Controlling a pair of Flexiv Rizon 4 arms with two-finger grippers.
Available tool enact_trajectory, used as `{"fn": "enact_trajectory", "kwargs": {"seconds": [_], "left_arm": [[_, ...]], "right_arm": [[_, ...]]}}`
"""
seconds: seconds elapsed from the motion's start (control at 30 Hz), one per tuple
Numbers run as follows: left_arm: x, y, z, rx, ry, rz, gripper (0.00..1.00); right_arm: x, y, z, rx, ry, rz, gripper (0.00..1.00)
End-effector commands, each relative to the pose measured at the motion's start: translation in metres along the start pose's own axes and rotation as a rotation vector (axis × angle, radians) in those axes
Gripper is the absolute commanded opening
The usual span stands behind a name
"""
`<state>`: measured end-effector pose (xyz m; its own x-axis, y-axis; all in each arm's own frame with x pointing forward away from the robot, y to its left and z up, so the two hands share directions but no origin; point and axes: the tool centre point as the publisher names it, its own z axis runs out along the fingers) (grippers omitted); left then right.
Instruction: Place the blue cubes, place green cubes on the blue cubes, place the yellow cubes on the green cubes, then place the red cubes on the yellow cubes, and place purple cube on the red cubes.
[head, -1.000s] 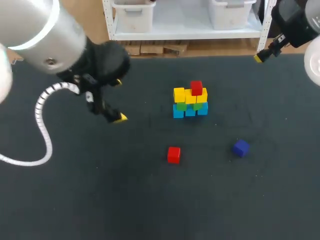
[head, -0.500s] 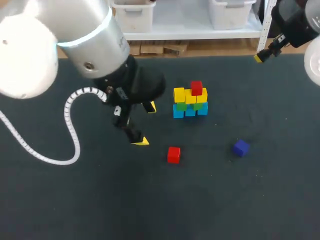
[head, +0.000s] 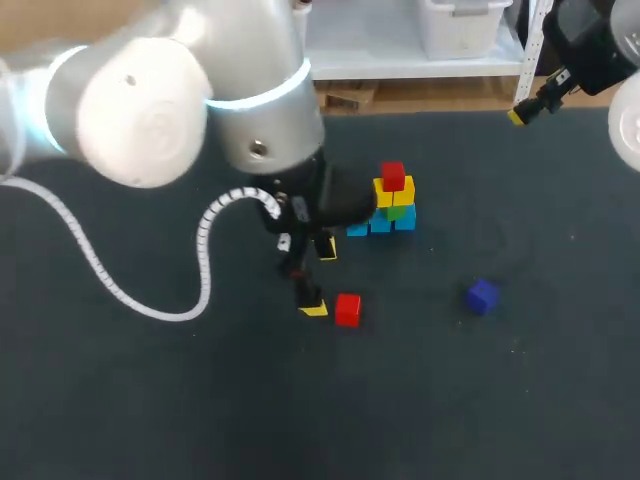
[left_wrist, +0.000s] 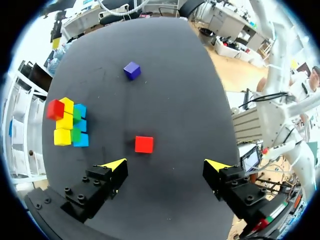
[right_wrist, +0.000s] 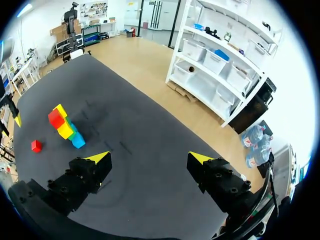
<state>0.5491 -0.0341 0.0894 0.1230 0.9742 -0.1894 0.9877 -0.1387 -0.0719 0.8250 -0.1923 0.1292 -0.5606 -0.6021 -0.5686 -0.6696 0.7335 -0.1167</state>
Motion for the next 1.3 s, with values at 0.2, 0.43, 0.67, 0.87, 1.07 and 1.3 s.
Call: {"fn": "enact_trajectory", "kwargs": {"seconds": [0.2, 0.43, 0.67, 0.87, 1.07, 1.3], "left_arm": [[-0.005, 0.009, 0.031, 0.022, 0.032, -0.021, 1.00], [-0.008, 0.016, 0.046, -0.004, 0.016, 0.001, 1.00], [-0.010, 0.019, 0.060, -0.007, 0.017, 0.018, 1.00], [-0.008, 0.024, 0.071, -0.023, 0.053, 0.000, 1.00], [-0.008, 0.026, 0.081, -0.015, 0.049, -0.017, 1.00], [-0.008, 0.025, 0.086, -0.006, 0.022, -0.026, 1.00]], "right_arm": [[0.000, 0.000, 0.000, -0.003, -0.001, -0.001, 1.00], [0.000, 0.000, 0.000, -0.003, -0.001, -0.001, 1.00], [0.000, 0.000, 0.000, -0.003, -0.001, -0.001, 1.00], [0.000, 0.000, 0.000, -0.003, -0.001, -0.001, 1.00], [0.000, 0.000, 0.000, -0.003, -0.001, -0.001, 1.00], [0.000, 0.000, 0.000, -0.003, -0.001, -0.001, 1.00]]}}
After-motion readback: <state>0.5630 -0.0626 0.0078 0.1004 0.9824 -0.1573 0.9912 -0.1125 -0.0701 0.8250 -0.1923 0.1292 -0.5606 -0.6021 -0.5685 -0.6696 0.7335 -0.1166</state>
